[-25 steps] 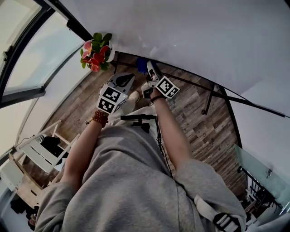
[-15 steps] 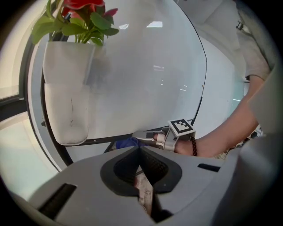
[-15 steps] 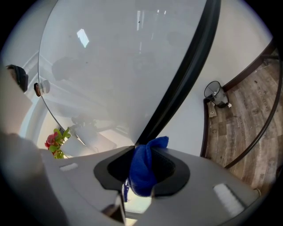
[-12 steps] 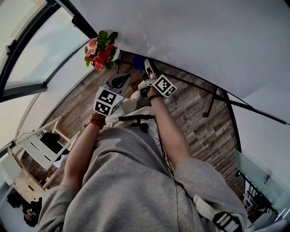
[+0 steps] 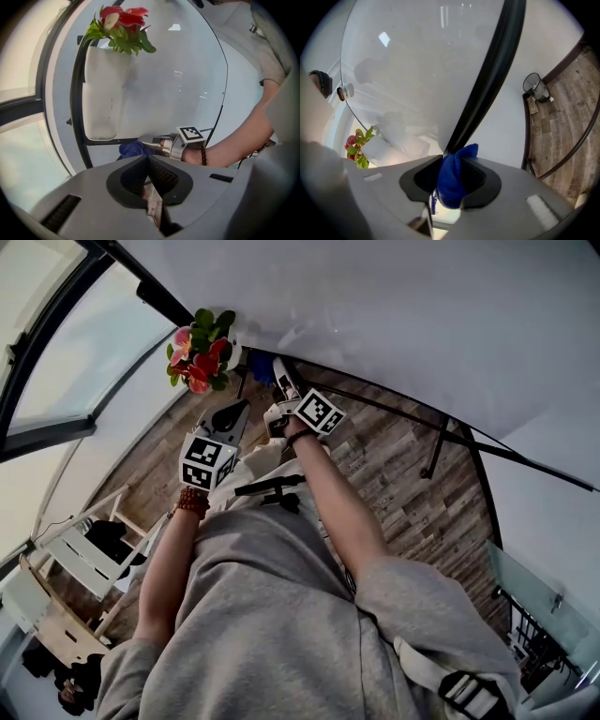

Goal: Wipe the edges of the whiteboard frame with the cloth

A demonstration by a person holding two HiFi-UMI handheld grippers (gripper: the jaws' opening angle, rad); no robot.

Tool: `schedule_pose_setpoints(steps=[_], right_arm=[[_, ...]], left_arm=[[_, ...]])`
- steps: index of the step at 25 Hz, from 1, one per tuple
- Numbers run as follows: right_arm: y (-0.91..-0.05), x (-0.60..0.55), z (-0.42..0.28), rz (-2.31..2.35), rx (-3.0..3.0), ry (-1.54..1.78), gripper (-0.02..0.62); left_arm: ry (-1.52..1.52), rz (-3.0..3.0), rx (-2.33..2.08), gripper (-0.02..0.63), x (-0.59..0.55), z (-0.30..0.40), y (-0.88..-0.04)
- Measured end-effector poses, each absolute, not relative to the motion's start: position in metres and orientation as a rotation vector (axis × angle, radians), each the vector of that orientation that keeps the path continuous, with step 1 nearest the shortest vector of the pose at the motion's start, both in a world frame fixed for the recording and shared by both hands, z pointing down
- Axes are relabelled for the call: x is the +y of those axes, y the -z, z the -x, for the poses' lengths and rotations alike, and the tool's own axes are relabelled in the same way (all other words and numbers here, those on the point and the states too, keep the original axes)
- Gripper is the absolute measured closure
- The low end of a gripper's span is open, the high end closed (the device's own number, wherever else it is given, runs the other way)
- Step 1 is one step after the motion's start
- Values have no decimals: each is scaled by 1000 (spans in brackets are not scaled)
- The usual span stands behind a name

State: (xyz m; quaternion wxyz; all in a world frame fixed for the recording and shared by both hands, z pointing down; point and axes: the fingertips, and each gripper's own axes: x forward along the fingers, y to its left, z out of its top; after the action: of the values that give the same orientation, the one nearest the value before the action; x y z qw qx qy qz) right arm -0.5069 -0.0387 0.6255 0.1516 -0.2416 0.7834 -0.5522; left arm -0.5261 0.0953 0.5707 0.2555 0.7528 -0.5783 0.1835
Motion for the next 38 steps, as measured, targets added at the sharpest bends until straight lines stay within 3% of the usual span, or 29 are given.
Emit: schedule_pose_setpoints(steps=[14,20,25,31,38], right_arm=[[-626,-27,563,524,2261,1710,486],[-631,18,575,212,2644,1824,485],[-641,11,514,352,2914,1684,483],[-638,4,386,779,2943,1551,482],[-578,3,223,1443,2833,1053,482]], left_arm=[[-469,-1954,-1636,597,106,557,-583],[-471,-1966,-1567,597,93,549,-591],[-461,-2087,-1491,597,61,516,-571],[-471,-2279,-1275,597,28,444,-554],[-363,-2397,-1166,598,-12,354,-505]])
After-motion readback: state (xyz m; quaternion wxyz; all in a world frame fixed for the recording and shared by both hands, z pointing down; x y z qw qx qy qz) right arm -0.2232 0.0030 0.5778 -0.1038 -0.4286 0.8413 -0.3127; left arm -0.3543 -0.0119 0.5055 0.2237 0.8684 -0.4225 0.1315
